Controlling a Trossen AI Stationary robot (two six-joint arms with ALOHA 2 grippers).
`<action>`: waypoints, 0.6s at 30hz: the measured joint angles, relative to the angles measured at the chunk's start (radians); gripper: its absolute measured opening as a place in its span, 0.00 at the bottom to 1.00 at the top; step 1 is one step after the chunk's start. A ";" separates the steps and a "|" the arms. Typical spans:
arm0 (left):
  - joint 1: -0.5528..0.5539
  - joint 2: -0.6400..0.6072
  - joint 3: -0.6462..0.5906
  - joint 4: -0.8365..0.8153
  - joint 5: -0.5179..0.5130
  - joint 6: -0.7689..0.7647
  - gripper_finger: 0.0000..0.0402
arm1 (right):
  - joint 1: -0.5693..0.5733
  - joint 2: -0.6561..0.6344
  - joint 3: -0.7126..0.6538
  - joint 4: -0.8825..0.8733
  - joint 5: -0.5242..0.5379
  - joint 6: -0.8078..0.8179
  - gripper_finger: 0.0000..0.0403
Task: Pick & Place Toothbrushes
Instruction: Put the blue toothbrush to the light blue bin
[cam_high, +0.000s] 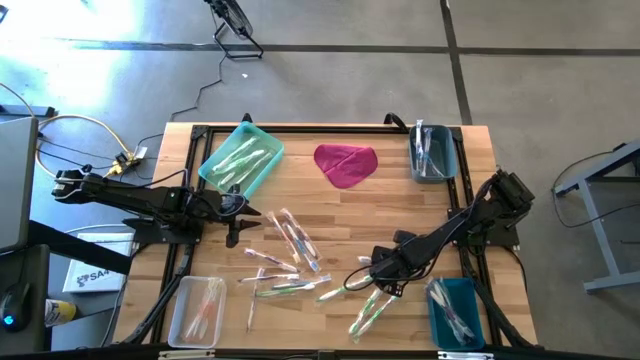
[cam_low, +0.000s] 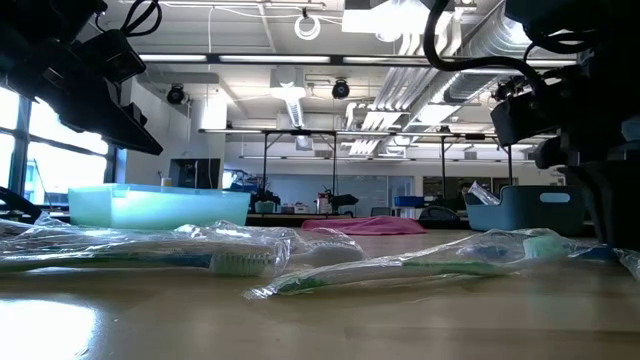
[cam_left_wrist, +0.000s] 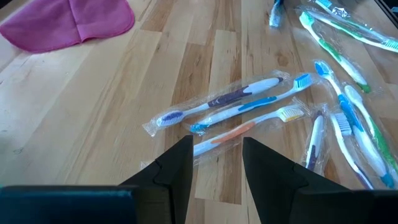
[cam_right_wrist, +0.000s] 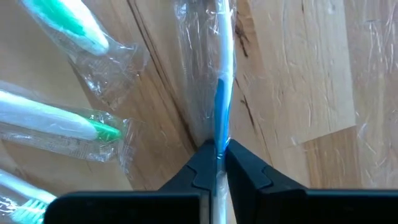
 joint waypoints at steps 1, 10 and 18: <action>0.000 0.000 0.000 0.000 0.000 0.000 0.34 | 0.000 0.000 0.000 0.000 0.002 0.007 0.04; 0.000 0.000 0.000 0.000 0.000 0.000 0.34 | -0.010 -0.005 -0.001 -0.003 0.045 0.052 0.02; 0.000 0.000 0.000 0.000 0.000 0.000 0.34 | -0.054 -0.008 -0.002 0.000 0.041 0.070 0.02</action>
